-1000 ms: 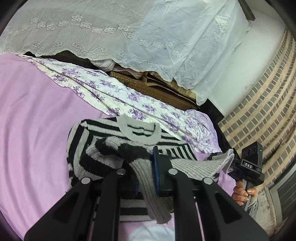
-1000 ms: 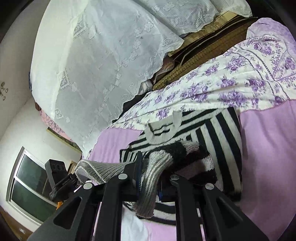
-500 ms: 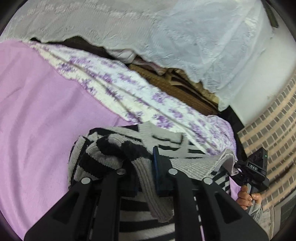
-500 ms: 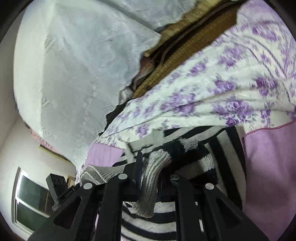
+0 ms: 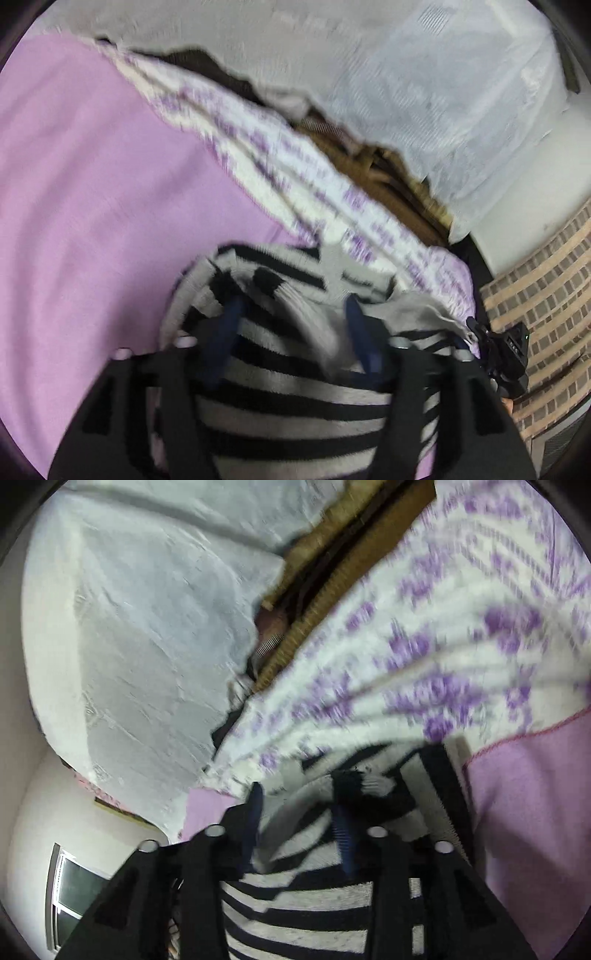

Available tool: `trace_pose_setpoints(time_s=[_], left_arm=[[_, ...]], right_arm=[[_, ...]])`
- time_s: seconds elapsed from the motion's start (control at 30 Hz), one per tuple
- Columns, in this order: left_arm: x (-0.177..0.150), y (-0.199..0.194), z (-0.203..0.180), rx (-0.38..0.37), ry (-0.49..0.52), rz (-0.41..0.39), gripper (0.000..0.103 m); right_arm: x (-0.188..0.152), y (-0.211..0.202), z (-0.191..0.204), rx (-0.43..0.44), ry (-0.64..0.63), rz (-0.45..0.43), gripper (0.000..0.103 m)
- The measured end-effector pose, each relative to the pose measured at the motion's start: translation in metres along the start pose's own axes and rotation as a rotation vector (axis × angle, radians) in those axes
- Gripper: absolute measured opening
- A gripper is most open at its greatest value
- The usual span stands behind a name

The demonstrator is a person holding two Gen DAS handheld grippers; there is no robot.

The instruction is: Fold small clothes

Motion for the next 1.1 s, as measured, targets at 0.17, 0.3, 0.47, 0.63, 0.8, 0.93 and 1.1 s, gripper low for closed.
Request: trace_pose_setpoints(time_s=[0.17, 0.3, 0.47, 0.63, 0.8, 0.93, 1.1], left_arm=[[0.003, -0.035, -0.003, 0.008, 0.022, -0.1, 0.087], [-0.007, -0.027, -0.032, 0.002, 0.133, -0.059, 0.087], [-0.018, -0.003, -0.069, 0.141, 0.28, -0.053, 0.088], [-0.011, 0.022, -0.073, 0.203, 0.273, 0.007, 0.088], [0.001, 0.052, -0.056, 0.258, 0.188, 0.064, 0.092], [0.006, 0.064, -0.038, 0.201, 0.126, 0.089, 0.093], [-0.003, 0.066, -0.05, 0.267, 0.222, 0.051, 0.093]], right_arm=[[-0.012, -0.001, 0.026, -0.06, -0.13, -0.02, 0.044], [-0.027, 0.004, 0.054, -0.18, -0.328, -0.052, 0.042], [-0.011, -0.008, 0.042, -0.327, -0.316, -0.147, 0.055], [-0.013, 0.004, 0.034, -0.271, -0.285, -0.072, 0.031], [-0.024, 0.042, 0.048, -0.32, -0.427, -0.001, 0.029], [0.0, 0.045, -0.009, -0.474, -0.286, -0.032, 0.03], [0.007, 0.03, -0.044, -0.351, -0.09, -0.034, 0.028]])
Point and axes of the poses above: each gripper's, at about its wrist camera, not at the fingertips, and y roughly the way its jaws point, z to its left, x to its top, the point moved 1 cm from there along y, roughly the way its jaws point, and after that the axes turned 9 degrees about x, right-handed, at the moved point
